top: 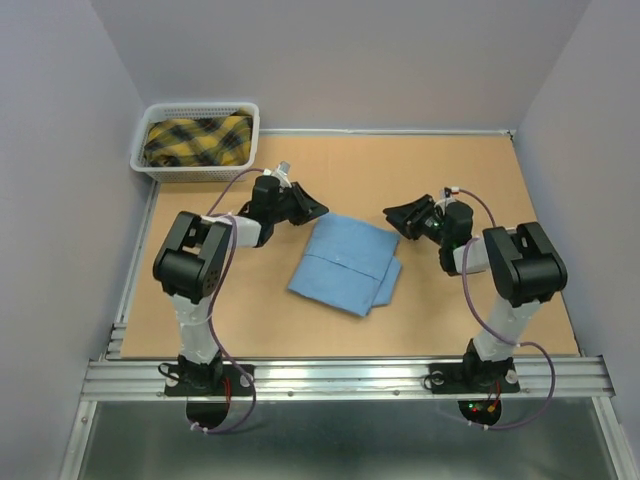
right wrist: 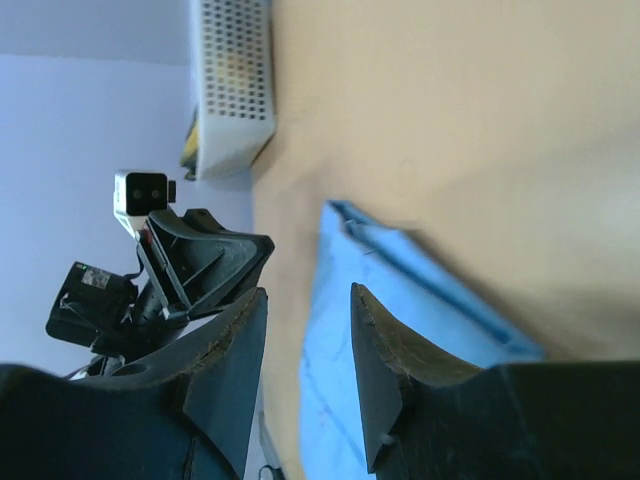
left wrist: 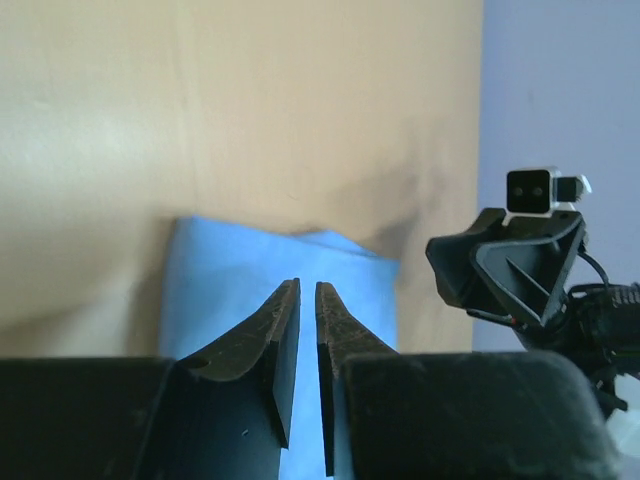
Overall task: Fold and stack the long sleeve shirts
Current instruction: Fold the shirt
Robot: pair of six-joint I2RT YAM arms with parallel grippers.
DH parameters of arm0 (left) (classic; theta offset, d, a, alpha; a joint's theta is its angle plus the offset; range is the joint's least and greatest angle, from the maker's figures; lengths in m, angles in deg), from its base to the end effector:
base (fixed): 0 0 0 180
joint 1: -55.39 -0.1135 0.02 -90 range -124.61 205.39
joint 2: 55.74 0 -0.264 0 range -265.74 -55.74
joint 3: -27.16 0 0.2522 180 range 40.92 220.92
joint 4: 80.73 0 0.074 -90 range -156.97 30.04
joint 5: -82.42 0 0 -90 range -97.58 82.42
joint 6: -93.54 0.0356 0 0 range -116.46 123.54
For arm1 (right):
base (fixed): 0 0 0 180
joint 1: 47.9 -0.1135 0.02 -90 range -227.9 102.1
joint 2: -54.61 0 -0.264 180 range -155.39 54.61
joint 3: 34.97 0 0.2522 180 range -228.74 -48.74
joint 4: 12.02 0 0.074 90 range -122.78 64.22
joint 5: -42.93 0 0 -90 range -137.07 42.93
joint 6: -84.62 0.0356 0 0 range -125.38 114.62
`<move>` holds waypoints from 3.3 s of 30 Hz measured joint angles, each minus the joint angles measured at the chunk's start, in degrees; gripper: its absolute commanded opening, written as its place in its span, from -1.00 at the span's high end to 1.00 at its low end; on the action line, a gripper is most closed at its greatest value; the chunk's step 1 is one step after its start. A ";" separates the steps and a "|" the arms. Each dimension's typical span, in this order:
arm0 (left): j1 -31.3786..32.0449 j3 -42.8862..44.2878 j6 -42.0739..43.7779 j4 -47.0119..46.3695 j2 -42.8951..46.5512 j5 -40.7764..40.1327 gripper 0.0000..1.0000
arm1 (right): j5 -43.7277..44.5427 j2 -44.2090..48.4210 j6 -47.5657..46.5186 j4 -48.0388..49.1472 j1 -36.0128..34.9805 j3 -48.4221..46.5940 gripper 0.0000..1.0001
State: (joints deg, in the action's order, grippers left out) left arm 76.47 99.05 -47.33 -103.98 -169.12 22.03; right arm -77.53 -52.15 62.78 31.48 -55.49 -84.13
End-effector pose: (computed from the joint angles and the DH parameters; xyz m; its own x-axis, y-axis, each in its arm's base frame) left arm 0.3794 -0.1651 0.1559 -0.7665 -0.4273 -0.4794 0.2471 0.4928 -0.8343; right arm 0.3275 0.0618 0.1278 -0.6479 0.7209 -0.2462 0.0005 0.3236 0.9462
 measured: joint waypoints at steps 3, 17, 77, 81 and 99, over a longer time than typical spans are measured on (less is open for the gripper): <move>0.72 -6.05 0.22 0.22 10.05 -0.70 0.54 | -1.05 6.27 0.02 -0.83 -0.28 2.21 0.10; 7.48 -36.59 -0.33 2.40 38.62 -2.73 0.55 | -2.58 20.02 -0.70 -5.35 -24.72 12.22 0.09; 4.00 9.60 5.60 5.90 -9.25 2.82 0.49 | -2.69 -8.72 -6.14 -7.45 -3.19 -6.47 0.16; 2.78 6.64 5.75 3.52 -7.56 2.49 0.29 | -2.97 -5.99 -7.43 -7.19 -0.22 -3.61 0.13; 27.43 -3.08 35.87 34.38 29.16 -31.91 -0.70 | 11.26 34.18 -30.45 -57.64 2.16 -4.28 -0.61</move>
State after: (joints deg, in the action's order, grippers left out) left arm 103.90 95.97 -11.47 -69.60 -139.96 -9.88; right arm -66.27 -17.97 32.34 -26.16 -53.33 -88.42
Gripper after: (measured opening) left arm 0.858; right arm 0.803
